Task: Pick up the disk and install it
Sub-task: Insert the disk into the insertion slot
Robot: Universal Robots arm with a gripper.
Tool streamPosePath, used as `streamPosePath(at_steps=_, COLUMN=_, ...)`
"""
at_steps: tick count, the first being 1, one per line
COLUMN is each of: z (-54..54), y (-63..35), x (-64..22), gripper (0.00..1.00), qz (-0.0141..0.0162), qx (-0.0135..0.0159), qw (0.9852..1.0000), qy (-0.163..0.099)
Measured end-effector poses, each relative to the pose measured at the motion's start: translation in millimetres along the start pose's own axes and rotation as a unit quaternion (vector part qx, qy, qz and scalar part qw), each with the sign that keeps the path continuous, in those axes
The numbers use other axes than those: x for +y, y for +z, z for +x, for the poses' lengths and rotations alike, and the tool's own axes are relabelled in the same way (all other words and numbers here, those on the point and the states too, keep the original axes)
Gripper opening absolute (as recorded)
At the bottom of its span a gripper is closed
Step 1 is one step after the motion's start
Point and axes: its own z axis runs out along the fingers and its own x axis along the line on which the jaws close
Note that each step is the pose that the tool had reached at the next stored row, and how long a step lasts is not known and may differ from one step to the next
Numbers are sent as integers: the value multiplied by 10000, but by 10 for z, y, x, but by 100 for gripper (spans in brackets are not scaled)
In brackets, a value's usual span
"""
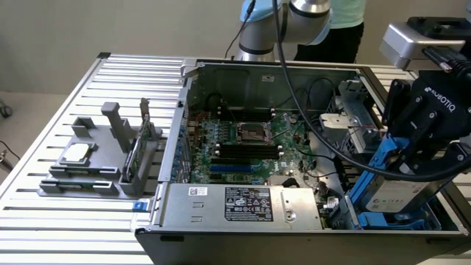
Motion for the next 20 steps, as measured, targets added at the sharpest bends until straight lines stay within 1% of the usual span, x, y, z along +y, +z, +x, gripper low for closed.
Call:
streamPosePath(at_steps=5, z=26, y=61, x=-4, gripper=33, qz=0, qx=2, qw=10000, qy=0)
streamPosePath(at_steps=10, z=88, y=106, x=-8, gripper=33, qz=-2, qx=1, qw=10000, qy=0)
streamPosePath(at_steps=11, z=97, y=113, x=-8, gripper=33, qz=-2, qx=-3, qw=10000, qy=-1)
streamPosePath(at_steps=13, z=114, y=125, x=-9, gripper=33, qz=-3, qx=-25, qw=10000, qy=-4)
streamPosePath(at_steps=15, z=129, y=129, x=-9, gripper=33, qz=-5, qx=-60, qw=10000, qy=-10)
streamPosePath(at_steps=16, z=134, y=131, x=-9, gripper=33, qz=-5, qx=-96, qw=10000, qy=-16)
streamPosePath(at_steps=17, z=136, y=136, x=-10, gripper=33, qz=-5, qx=-142, qw=9999, qy=-23)
streamPosePath(at_steps=18, z=137, y=138, x=-10, gripper=33, qz=-6, qx=-200, qw=9998, qy=-34)
streamPosePath(at_steps=19, z=137, y=147, x=-10, gripper=33, qz=-7, qx=-270, qw=9996, qy=-47)
streamPosePath(at_steps=20, z=139, y=138, x=-10, gripper=33, qz=-8, qx=-321, qw=9995, qy=-58)
